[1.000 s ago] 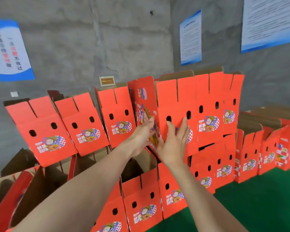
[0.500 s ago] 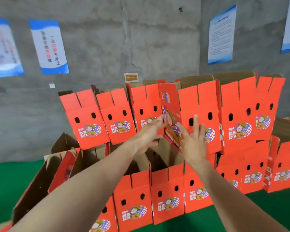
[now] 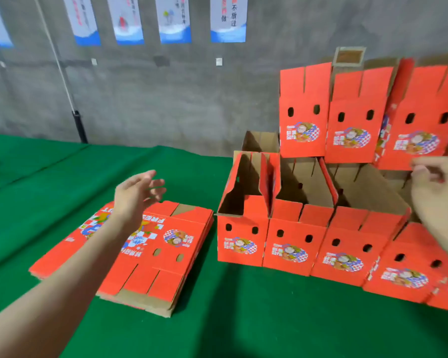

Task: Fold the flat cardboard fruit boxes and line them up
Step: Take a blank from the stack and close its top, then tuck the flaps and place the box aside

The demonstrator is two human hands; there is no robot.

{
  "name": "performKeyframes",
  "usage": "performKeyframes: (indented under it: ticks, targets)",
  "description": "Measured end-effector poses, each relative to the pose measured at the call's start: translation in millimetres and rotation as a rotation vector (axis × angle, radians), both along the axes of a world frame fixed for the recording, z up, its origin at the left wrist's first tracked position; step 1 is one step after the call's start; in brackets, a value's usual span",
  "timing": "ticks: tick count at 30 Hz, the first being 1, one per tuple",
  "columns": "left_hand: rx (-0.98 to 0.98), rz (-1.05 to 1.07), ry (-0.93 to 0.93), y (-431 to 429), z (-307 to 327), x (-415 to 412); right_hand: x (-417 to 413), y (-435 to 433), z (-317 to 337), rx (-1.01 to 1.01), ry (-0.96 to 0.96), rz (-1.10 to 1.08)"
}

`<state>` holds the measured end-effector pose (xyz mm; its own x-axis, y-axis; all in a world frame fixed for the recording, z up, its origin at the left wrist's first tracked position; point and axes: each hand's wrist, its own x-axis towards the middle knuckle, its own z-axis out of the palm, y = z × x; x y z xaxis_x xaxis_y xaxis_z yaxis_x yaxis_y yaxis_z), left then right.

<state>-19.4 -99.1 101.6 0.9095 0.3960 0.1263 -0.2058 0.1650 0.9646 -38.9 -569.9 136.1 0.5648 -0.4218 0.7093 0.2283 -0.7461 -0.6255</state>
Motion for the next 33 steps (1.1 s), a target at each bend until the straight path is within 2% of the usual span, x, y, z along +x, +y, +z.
performKeyframes:
  ticks: [3, 6, 8, 11, 13, 18, 20, 23, 24, 26, 29, 31, 33]
  targets:
    - [0.242, 0.348, 0.274, 90.1, -77.3, -12.8, -4.4, 90.9, -24.0, -0.159, -0.024, 0.151]
    - [0.694, 0.412, 0.498, 147.9, -143.9, -21.3, -4.6, 172.5, -48.5, -0.301, 0.013, 0.328]
    - [0.982, 0.28, 0.521, 166.1, -169.5, -13.6, -5.3, 217.2, -61.9, -0.354, 0.049, 0.43]
    - [1.427, -0.035, 0.571, 174.9, -187.3, 14.9, -5.8, 262.8, -76.7, -0.42, 0.125, 0.551]
    - [1.596, -0.183, 0.579, 171.6, -199.7, 35.3, -5.3, 278.4, -86.9, -0.471, 0.175, 0.599]
    - [1.646, -0.259, 0.615, 148.2, -229.8, 36.1, -5.0, 299.7, -116.2, -0.542, 0.374, 0.62]
    - [1.649, -0.204, 0.516, 138.0, -226.5, 17.7, -0.2, 306.4, -131.7, -0.542, 0.469, 0.634]
    - [1.644, -0.073, 0.225, 133.4, -219.5, 0.5, 12.6, 318.6, -161.1, -0.539, 0.68, 0.628]
    - [1.566, -0.032, 0.213, 138.0, -218.7, 2.5, 17.2, 323.8, -172.3, -0.557, 0.751, 0.618]
    - [1.45, -0.014, 0.345, 151.9, -213.5, 7.9, 24.5, 337.1, -193.2, -0.588, 0.893, 0.612]
    - [1.488, -0.086, 0.526, 174.5, -229.6, 12.9, 26.7, 358.7, -216.9, -0.627, 1.047, 0.624]
    - [1.496, -0.145, 0.548, 182.6, -240.8, 8.1, 25.5, 366.3, -229.1, -0.671, 1.084, 0.6]
    - [1.427, -0.085, 0.51, 194.5, -239.9, 6.0, 23.2, 367.8, -236.2, -0.604, 1.129, 0.539]
